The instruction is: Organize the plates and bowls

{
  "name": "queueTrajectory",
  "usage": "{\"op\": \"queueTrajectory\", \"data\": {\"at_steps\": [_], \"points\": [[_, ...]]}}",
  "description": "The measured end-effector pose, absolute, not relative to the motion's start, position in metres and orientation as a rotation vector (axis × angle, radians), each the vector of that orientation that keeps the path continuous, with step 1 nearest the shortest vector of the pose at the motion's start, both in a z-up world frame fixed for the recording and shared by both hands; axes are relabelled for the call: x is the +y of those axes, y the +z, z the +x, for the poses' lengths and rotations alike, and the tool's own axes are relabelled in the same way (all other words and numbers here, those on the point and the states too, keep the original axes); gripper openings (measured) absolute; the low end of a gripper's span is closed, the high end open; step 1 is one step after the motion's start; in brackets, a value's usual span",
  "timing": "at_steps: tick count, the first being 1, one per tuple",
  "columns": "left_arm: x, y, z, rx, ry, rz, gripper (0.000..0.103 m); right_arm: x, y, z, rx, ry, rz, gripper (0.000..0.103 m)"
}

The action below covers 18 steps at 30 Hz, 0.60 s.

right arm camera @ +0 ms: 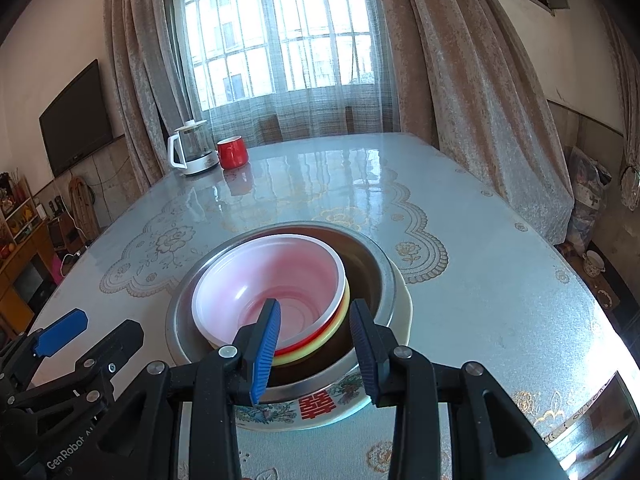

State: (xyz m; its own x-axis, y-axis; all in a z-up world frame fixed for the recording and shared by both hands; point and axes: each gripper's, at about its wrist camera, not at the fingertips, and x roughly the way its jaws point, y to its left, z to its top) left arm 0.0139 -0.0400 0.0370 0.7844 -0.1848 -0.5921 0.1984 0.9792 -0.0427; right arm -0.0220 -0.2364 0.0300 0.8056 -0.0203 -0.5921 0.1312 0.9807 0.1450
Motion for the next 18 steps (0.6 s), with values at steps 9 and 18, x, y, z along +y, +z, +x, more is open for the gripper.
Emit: {"op": "queueTrajectory", "data": {"at_steps": [9, 18], "points": [[-0.0401, 0.0384, 0.0141, 0.634, -0.205, 0.026, 0.075, -0.2360, 0.0303, -0.0217, 0.629, -0.082, 0.182, 0.036], [-0.0402, 0.0430, 0.0147, 0.629, -0.209, 0.030, 0.076, -0.2339, 0.0309, -0.0209, 0.627, -0.081, 0.181, 0.036]]}}
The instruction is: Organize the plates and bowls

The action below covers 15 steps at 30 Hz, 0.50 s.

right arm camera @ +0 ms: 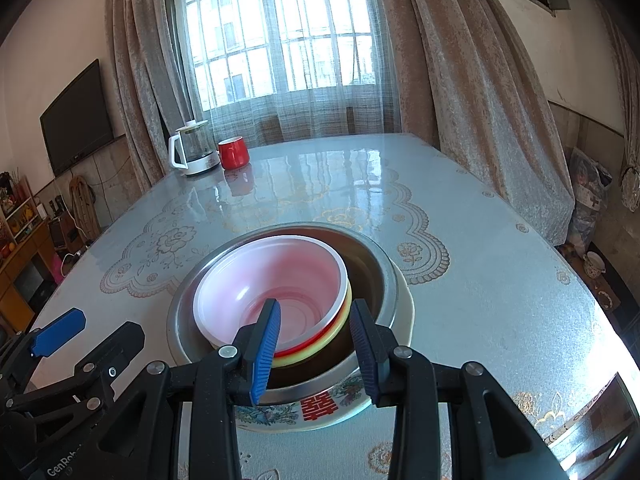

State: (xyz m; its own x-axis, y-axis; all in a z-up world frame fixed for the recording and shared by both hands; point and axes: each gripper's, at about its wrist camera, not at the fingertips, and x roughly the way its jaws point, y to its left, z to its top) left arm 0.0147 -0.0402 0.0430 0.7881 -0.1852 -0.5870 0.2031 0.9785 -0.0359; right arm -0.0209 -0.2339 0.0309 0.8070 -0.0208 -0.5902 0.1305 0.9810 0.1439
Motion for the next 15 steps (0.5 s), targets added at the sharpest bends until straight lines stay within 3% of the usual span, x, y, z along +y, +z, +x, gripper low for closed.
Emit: {"op": "queueTrajectory", "data": {"at_steps": [15], "points": [[-0.0438, 0.0430, 0.0127, 0.625, -0.220, 0.032, 0.076, -0.2335, 0.0303, -0.0201, 0.630, -0.080, 0.180, 0.036]]}}
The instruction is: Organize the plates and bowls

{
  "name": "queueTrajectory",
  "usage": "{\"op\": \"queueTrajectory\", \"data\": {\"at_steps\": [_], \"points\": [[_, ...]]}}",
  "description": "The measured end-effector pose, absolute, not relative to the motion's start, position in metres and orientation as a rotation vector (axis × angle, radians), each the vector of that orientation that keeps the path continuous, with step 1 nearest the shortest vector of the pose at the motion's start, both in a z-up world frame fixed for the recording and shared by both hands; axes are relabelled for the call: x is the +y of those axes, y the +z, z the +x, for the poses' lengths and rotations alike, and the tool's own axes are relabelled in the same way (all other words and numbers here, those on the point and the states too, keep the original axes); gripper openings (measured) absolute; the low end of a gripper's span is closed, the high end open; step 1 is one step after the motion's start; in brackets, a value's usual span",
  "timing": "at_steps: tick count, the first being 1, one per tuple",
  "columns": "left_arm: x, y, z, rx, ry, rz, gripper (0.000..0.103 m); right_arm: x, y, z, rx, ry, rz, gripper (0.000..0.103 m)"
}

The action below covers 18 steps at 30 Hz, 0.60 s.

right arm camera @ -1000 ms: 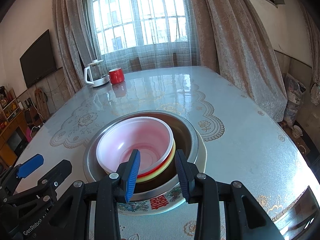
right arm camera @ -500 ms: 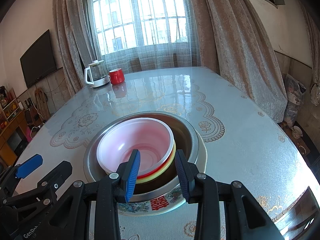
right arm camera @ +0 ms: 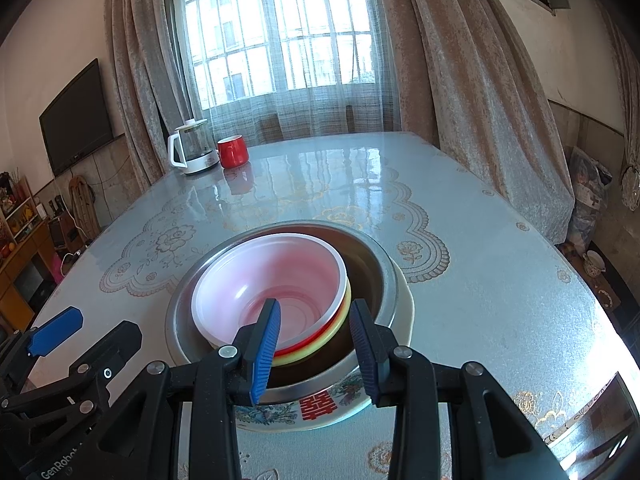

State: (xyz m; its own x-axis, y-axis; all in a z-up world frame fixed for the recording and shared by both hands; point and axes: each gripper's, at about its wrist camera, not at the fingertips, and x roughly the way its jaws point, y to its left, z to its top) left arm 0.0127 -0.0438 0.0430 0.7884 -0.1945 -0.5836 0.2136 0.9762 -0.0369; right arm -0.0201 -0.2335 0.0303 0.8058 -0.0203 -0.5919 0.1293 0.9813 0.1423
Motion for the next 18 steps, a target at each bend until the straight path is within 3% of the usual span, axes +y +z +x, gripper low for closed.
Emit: {"op": "queueTrajectory", "data": {"at_steps": [18], "points": [[-0.0420, 0.0438, 0.0089, 0.590, -0.240, 0.015, 0.075, -0.2415, 0.0311, -0.0220, 0.608, -0.081, 0.180, 0.036]]}}
